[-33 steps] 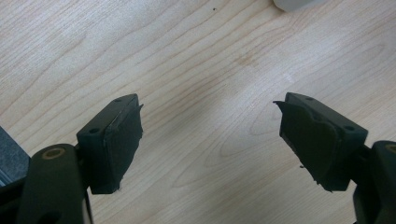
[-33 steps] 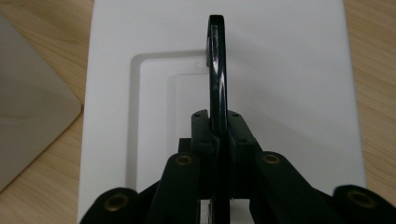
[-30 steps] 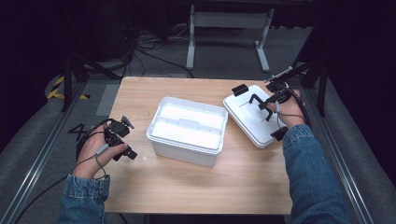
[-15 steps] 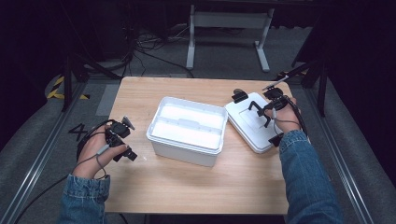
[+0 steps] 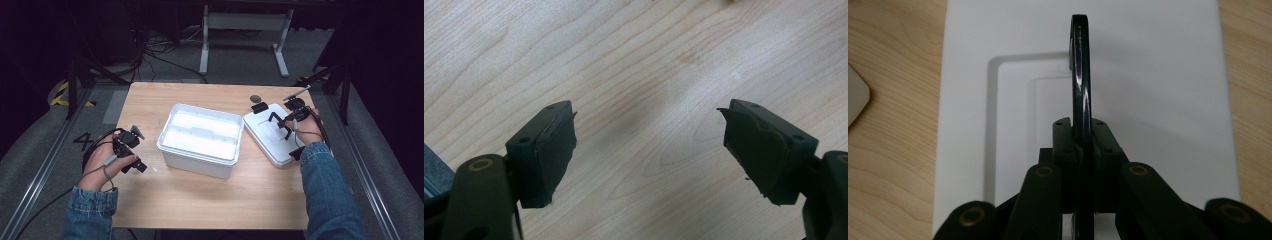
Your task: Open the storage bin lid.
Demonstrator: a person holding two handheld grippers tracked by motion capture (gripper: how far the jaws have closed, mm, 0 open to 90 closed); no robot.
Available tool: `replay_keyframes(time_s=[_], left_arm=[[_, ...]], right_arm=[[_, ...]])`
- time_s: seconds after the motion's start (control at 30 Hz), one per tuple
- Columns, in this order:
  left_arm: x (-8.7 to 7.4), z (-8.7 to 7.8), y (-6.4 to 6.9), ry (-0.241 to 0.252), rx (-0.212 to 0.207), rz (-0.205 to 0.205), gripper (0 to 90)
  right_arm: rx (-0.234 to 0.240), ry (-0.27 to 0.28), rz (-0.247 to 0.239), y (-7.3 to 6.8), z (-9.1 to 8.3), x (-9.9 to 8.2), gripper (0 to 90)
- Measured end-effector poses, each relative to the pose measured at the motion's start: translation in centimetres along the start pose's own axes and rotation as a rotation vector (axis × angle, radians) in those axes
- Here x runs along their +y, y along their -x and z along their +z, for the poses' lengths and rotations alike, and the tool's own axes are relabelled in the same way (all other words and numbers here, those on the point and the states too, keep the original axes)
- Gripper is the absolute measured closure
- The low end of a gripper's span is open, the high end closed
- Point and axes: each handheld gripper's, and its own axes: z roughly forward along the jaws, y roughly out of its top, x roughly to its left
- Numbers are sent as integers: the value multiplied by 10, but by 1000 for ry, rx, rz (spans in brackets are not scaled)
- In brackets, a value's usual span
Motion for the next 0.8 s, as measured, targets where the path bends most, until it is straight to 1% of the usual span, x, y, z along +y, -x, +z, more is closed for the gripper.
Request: replay_keyframes(time_s=[0.07, 0.1, 0.13, 0.2, 0.23, 0.3, 0.33, 0.4, 0.43, 0.47, 0.57, 0.6, 0.63, 0.67, 0.77, 0.8], left_arm=[[0, 1, 0, 1, -2, -1, 217], [0, 0, -1, -7, 4, 7, 217], [0, 1, -1, -6, 4, 5, 217], [0, 0, -1, -7, 0, 8, 217], [0, 0, -1, -3, 5, 5, 217], [0, 0, -1, -5, 8, 13, 217], [1, 0, -1, -3, 8, 10, 217], [1, 0, -1, -3, 2, 6, 217], [1, 1, -1, 4, -4, -2, 217], [2, 1, -1, -3, -7, -2, 217], [4, 2, -2, -15, -9, 7, 215], [4, 3, -2, -14, -4, 4, 216], [5, 2, -3, -20, -2, 12, 216], [5, 3, -3, -14, -1, 5, 216], [5, 2, -2, -13, 1, 8, 216], [4, 2, -2, -12, -5, 4, 216]], right_arm=[[-2, -3, 2, 1, 0, -1, 842], [-1, -5, 9, 1, 1, -1, 840], [-8, -8, 13, 2, 1, -2, 836], [-18, 11, 23, 4, 0, -3, 791], [-36, 16, 33, 5, -2, -3, 752], [-71, 22, 36, 8, -4, -3, 685], [-82, 28, 41, 10, -6, -4, 665], [-85, 33, 47, 10, -7, -4, 648], [-83, 40, 56, 11, -10, -5, 629], [-75, 55, 62, 12, -13, -5, 607], [-69, 80, 45, 8, -22, -6, 578], [-76, 93, 26, 5, -27, -7, 573], [-75, 100, 14, 2, -30, -7, 571], [-66, 111, 0, -1, -34, -8, 570], [-51, 130, -40, -12, -45, -12, 569], [-42, 134, -48, -15, -48, -14, 569]])
